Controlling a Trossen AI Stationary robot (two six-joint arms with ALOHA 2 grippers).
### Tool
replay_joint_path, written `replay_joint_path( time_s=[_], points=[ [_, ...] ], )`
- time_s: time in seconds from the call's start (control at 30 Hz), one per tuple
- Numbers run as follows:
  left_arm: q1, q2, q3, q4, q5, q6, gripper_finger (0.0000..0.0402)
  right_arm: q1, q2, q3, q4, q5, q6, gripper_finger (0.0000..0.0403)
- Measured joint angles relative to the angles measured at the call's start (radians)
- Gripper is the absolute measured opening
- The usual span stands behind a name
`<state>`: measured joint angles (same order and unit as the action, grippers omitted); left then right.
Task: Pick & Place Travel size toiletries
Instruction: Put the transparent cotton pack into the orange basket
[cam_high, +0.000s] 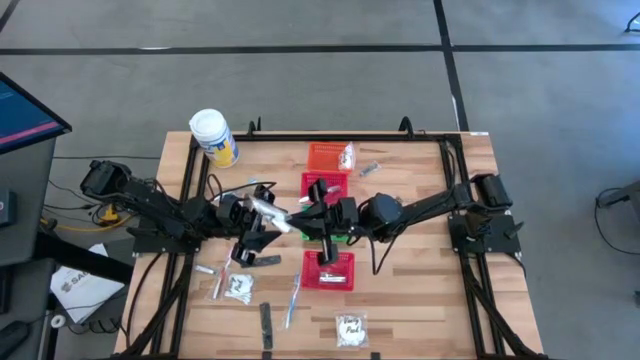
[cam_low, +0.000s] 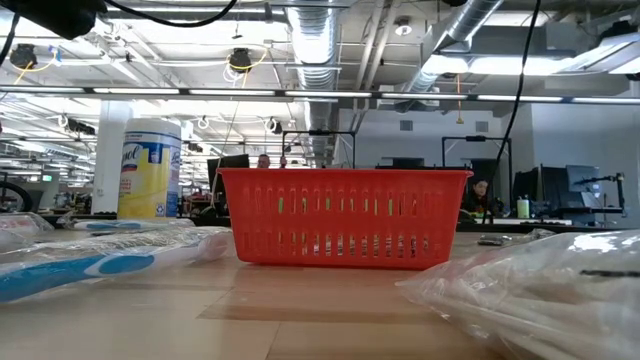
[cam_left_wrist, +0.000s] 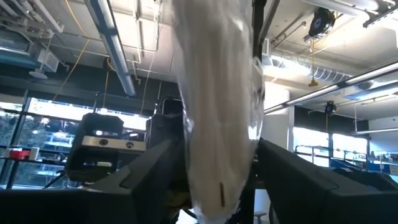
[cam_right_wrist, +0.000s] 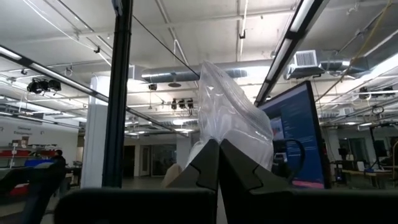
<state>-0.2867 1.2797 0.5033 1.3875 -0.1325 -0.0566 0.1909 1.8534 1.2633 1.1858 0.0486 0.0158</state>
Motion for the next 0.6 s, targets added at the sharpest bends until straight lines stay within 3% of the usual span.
replay_joint_path(
  time_s=[0.4,0.47,0.6],
  points=[
    [-0.008,0.000,0.000,-0.009,0.044,0.000,0.0027,-0.003,-0.007,0.000,-0.021,-0.027,-0.026,0.0000],
    [-0.008,0.000,0.000,-0.013,0.044,-0.002,0.0016,-0.003,-0.008,0.000,-0.040,-0.030,-0.025,0.0002],
    [-0.008,0.000,-0.001,-0.020,0.045,-0.009,0.0031,0.008,-0.044,0.000,-0.137,-0.033,-0.023,0.0019]
  ],
)
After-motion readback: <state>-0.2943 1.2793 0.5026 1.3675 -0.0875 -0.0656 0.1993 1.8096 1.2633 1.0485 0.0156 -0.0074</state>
